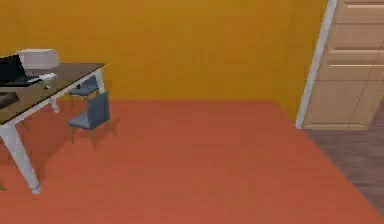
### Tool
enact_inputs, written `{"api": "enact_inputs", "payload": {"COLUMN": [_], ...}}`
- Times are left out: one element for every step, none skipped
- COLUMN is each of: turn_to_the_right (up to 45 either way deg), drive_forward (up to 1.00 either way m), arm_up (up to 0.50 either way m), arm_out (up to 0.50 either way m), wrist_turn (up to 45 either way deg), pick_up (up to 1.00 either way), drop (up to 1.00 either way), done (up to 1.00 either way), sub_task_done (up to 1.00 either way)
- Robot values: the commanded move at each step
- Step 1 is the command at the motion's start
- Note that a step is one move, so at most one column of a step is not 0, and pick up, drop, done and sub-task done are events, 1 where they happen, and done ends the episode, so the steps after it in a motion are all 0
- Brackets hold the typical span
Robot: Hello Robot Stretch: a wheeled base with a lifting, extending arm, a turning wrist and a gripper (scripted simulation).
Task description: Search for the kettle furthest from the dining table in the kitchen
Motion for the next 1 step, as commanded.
{"api": "enact_inputs", "payload": {"turn_to_the_right": [45.0], "drive_forward": [0.00], "arm_up": [0.00], "arm_out": [0.00], "wrist_turn": [0.0], "pick_up": [0.00], "drop": [0.00], "done": [0.00], "sub_task_done": [0.00]}}
